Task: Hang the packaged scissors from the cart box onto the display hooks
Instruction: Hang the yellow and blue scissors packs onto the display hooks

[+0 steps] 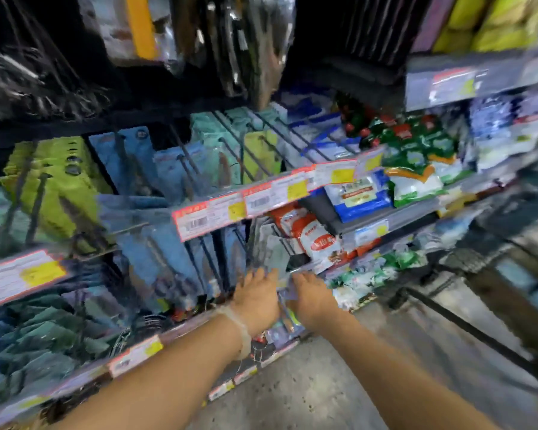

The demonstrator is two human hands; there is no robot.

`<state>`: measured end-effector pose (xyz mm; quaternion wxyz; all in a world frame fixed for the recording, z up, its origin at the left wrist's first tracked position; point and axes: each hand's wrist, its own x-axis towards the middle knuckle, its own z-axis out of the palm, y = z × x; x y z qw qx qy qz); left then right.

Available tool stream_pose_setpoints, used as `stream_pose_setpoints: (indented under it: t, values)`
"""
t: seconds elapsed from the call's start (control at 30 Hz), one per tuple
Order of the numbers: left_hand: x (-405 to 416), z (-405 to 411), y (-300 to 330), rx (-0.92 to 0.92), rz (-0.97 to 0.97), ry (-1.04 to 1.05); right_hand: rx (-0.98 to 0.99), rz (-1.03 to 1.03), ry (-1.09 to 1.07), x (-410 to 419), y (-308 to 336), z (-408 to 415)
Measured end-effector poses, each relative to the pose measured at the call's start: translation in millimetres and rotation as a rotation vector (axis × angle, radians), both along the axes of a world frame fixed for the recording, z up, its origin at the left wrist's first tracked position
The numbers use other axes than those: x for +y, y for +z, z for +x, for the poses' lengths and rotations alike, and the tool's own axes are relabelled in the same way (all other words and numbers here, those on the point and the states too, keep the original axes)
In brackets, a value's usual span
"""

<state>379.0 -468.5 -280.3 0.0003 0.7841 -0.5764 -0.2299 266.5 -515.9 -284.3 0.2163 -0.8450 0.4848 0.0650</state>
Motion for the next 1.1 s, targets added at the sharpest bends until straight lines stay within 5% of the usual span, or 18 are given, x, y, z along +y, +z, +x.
stream_pose_setpoints:
  t: [0.3,0.63,1.1]
  values:
    - [-122.0,-226.7,32.6,-0.090,-0.096,-0.550,0.143,-0.209,-0.424,-65.3,18.3,-246.6]
    - [-217.2,-460.7,55.7,-0.071,-0.070,-0.789,0.232,-0.183,-0.731,-122.3,45.8,-516.2]
    - [-406.3,-630.0,23.6,-0.044,-0.018,-0.929,0.136,-0.101,-0.913,-277.5,21.8,-670.0]
